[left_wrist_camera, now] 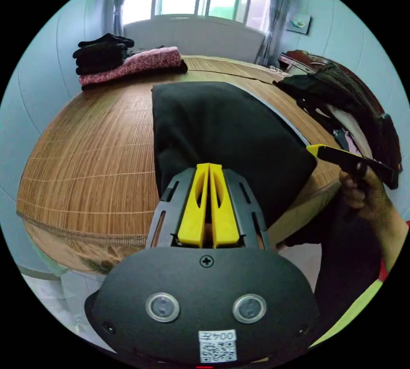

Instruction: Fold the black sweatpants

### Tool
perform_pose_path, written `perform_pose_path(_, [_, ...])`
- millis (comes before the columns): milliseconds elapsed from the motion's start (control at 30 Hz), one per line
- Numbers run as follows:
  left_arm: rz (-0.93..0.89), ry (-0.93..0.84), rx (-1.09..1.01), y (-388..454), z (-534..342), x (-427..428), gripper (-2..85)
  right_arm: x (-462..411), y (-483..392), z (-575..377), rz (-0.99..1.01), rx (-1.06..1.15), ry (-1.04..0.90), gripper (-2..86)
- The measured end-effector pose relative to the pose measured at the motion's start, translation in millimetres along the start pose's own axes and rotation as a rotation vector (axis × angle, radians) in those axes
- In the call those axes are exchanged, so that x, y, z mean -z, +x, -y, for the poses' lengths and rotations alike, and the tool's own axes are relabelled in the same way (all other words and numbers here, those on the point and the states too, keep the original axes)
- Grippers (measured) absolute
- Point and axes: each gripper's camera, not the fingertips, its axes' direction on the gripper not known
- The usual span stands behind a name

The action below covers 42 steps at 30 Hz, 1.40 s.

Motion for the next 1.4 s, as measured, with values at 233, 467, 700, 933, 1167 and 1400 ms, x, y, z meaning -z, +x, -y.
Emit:
perform_pose_path(233, [-0.415,0.103,0.345,-22,-56,49,1.8,19,91,-57,0.241,-0.235,-0.004,8.9])
perform_pose_path(467, [-0.635,0.039,0.604,-20,-117,2,7.1,-38,183,-142,0.591,-0.599,-0.046,11.0])
perform_pose_path(700, [-0.6,0.026,0.609,-37,-114,-14,11.0,-90,190,-149,0.648,-0.629,-0.093,8.5])
perform_pose_path(933, [-0.685,0.11,0.7,-53,-119,-24,13.8,-82,182,-165,0.729,-0.797,-0.041,4.5])
perform_pose_path(1167, [-0.774,0.134,0.735,-61,-145,-23,15.2,-92,182,-180,0.837,-0.914,-0.047,4.7])
perform_pose_path(1400, [-0.791,0.265,0.79,-78,-133,-30,17.3,-103,173,-193,0.835,-0.904,-0.068,4.9])
